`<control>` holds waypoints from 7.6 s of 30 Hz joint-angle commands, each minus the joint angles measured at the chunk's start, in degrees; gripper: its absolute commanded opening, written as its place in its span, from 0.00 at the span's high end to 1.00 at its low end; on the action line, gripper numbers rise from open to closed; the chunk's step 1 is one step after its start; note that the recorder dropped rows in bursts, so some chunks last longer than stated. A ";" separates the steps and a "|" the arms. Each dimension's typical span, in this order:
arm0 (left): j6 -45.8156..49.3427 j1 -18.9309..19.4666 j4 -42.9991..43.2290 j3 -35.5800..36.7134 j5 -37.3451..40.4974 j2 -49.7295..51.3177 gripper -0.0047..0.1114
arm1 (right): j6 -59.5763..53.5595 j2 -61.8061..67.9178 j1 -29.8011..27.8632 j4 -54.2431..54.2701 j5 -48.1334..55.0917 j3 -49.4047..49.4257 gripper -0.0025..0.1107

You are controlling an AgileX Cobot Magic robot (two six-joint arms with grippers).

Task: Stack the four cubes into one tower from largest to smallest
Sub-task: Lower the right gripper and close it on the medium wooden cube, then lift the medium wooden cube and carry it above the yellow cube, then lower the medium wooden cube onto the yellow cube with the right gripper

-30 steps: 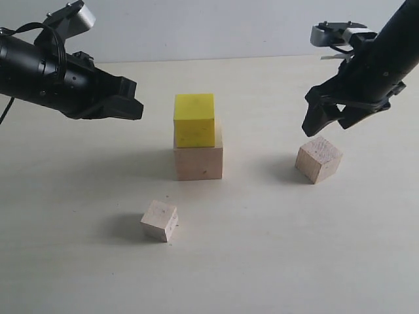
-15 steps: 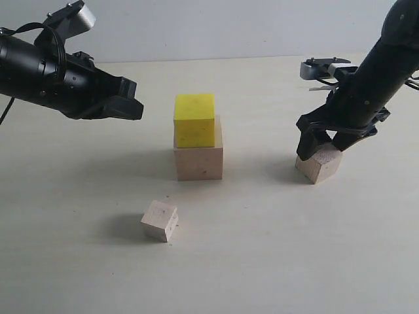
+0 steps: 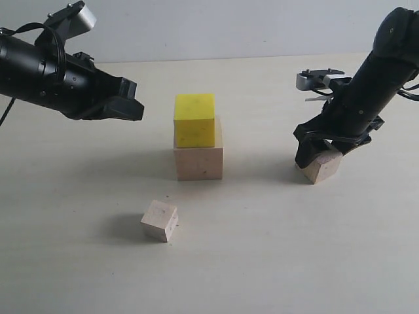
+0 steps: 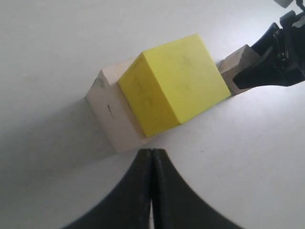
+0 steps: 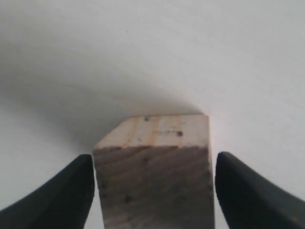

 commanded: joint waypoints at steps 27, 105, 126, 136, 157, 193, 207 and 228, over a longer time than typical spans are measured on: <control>0.25 0.17 -0.19 0.04 3.42 -0.66 0.96 | 3.56 -3.37 -0.07 -3.57 -0.19 -0.36 0.98; -1.23 0.17 -1.75 -0.08 12.19 -6.44 0.96 | -32.63 -0.26 22.67 -0.17 20.22 -37.90 0.98; -1.21 0.17 -1.75 -0.08 13.28 -6.44 0.96 | -30.70 0.49 24.94 -4.41 20.22 -37.90 0.98; -1.09 0.17 -1.75 -0.08 13.28 -6.44 0.96 | -30.72 0.49 24.94 -4.41 20.22 -37.90 0.98; -0.95 0.17 -1.75 -0.08 13.28 -6.44 0.96 | -29.10 1.37 24.94 -4.51 20.22 -37.90 0.98; -0.75 0.17 -1.64 -0.08 13.28 -6.44 0.96 | -29.39 1.37 24.94 -5.58 20.22 -37.90 0.98; -0.75 0.17 -1.64 -0.08 13.28 -6.44 0.96 | -29.39 1.49 24.94 -4.55 20.22 -37.90 0.74; 0.08 0.17 -1.53 -0.08 13.28 -6.44 0.96 | -27.02 2.20 24.94 -3.79 20.22 -37.90 0.38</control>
